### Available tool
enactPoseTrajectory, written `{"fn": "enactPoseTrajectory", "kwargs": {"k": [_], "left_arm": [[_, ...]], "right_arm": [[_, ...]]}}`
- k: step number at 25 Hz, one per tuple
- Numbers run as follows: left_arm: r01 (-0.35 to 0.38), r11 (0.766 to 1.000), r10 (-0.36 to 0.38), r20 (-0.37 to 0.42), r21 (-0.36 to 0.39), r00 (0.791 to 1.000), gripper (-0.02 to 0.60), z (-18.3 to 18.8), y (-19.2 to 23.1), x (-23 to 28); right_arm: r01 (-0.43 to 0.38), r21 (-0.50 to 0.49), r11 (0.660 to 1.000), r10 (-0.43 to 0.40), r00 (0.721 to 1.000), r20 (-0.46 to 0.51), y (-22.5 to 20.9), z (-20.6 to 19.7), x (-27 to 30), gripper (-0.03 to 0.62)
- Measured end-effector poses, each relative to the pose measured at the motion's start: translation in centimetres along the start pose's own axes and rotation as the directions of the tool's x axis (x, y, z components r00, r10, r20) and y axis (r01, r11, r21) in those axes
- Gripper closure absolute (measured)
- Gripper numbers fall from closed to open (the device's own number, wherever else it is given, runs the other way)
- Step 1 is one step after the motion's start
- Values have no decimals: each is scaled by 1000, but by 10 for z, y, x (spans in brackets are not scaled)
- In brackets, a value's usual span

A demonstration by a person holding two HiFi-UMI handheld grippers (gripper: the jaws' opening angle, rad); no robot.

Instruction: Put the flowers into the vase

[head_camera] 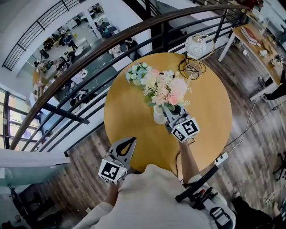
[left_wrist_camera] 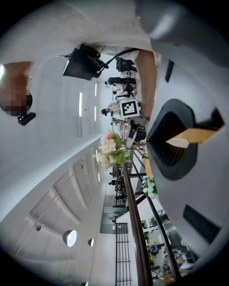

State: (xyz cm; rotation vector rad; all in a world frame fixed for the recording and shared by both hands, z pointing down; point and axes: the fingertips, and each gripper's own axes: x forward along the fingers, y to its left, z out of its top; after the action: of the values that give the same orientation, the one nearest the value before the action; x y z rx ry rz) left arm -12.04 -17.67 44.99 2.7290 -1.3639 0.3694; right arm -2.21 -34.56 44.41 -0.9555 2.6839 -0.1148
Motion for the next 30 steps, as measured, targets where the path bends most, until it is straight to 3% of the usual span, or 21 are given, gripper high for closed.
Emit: {"fn": "enactPoseTrajectory", "kwargs": {"k": [5, 12, 19, 25, 30], "left_arm": [[17, 1000, -17, 4, 4, 1000, 575, 2, -2, 4], [37, 999, -38, 20, 21, 999, 575, 5, -8, 6], [46, 999, -47, 32, 16, 998, 575, 5, -10, 6], [56, 998, -57, 51, 32, 997, 575, 10, -11, 6], [64, 998, -65, 58, 19, 996, 575, 8, -11, 5]], "right_arm": [[74, -75, 994, -79, 995, -66, 2, -22, -18, 545], [154, -250, 956, -210, 954, -214, 2, -60, -36, 491], [161, -227, 960, -234, 909, -345, 0, -91, -41, 351], [162, -176, 971, -217, 908, -360, -2, -94, -46, 259], [167, -164, 972, -222, 883, -414, -4, -115, -53, 214]]}}
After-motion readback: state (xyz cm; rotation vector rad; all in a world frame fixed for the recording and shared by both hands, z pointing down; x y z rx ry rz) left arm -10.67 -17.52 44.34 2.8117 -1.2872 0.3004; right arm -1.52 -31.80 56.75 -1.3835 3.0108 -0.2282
